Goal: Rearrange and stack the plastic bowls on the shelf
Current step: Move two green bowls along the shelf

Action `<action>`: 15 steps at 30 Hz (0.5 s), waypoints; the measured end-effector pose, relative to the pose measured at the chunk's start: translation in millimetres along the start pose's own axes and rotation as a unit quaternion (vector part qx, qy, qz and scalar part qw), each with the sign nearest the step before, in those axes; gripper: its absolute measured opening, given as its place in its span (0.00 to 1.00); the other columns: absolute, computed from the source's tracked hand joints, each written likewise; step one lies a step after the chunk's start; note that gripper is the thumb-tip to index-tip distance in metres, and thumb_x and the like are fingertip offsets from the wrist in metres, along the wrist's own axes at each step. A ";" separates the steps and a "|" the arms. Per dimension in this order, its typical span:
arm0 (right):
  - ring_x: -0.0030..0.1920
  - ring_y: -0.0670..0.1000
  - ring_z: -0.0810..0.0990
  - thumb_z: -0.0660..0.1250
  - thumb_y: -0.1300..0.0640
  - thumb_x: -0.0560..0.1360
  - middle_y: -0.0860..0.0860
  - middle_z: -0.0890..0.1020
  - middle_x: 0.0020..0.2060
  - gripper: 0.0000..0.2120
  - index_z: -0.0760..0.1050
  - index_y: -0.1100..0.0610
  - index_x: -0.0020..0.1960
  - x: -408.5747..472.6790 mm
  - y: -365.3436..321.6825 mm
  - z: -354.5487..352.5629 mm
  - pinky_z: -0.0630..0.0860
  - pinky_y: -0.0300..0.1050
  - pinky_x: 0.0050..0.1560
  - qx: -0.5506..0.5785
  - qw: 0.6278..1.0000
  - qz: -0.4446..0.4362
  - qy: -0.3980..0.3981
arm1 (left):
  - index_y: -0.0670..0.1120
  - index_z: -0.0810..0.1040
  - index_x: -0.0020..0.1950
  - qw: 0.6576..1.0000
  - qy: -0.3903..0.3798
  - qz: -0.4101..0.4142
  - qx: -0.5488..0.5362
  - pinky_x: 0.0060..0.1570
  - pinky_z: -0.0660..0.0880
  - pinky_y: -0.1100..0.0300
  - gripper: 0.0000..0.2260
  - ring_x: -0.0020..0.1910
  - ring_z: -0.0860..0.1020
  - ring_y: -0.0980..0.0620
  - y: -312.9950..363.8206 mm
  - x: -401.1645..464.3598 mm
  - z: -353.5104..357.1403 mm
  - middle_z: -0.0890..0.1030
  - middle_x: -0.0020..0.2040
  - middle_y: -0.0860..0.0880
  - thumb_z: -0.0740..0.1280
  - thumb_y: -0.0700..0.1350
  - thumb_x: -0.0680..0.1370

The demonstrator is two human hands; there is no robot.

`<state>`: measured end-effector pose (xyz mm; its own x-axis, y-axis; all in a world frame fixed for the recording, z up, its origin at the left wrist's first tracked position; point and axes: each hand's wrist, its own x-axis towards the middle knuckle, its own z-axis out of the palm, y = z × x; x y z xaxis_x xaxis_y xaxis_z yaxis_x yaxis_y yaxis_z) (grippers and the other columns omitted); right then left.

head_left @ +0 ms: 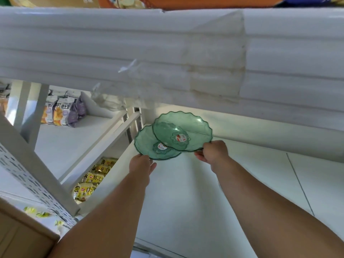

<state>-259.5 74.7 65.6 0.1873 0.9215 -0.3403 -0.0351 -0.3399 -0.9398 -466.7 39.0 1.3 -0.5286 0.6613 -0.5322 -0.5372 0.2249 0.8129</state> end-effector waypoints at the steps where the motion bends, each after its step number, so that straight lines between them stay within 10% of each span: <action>1: 0.30 0.58 0.81 0.58 0.73 0.75 0.68 0.81 0.47 0.11 0.76 0.73 0.54 2.2 -0.6 8.2 0.81 0.44 0.25 -0.008 1.000 0.002 -0.007 | 0.43 0.77 0.59 1.000 -0.003 0.002 -0.006 0.52 0.81 0.52 0.11 0.54 0.81 0.48 0.0 2.1 -0.9 0.79 0.49 0.48 0.61 0.34 0.79; 6: 0.29 0.58 0.80 0.59 0.72 0.75 0.63 0.80 0.35 0.06 0.75 0.69 0.47 8.6 2.0 37.2 0.82 0.58 0.48 -0.037 0.997 0.050 -0.037 | 0.43 0.76 0.67 1.000 0.001 0.008 -0.006 0.40 0.81 0.60 0.18 0.54 0.82 0.47 2.1 6.3 -6.0 0.81 0.56 0.46 0.61 0.33 0.79; 15: 0.15 0.52 0.75 0.61 0.68 0.79 0.59 0.75 0.33 0.11 0.68 0.63 0.37 6.2 7.5 54.7 0.71 0.37 0.16 -0.038 0.992 0.106 -0.054 | 0.43 0.74 0.70 1.000 -0.006 0.014 -0.009 0.45 0.82 0.59 0.19 0.52 0.83 0.48 2.8 5.4 -8.1 0.81 0.56 0.47 0.60 0.32 0.80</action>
<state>-312.3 88.2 54.8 0.0772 0.8407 -0.5359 0.0117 -0.5382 -0.8427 -476.4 37.4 -1.2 -0.5356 0.6755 -0.5067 -0.5347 0.1932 0.8227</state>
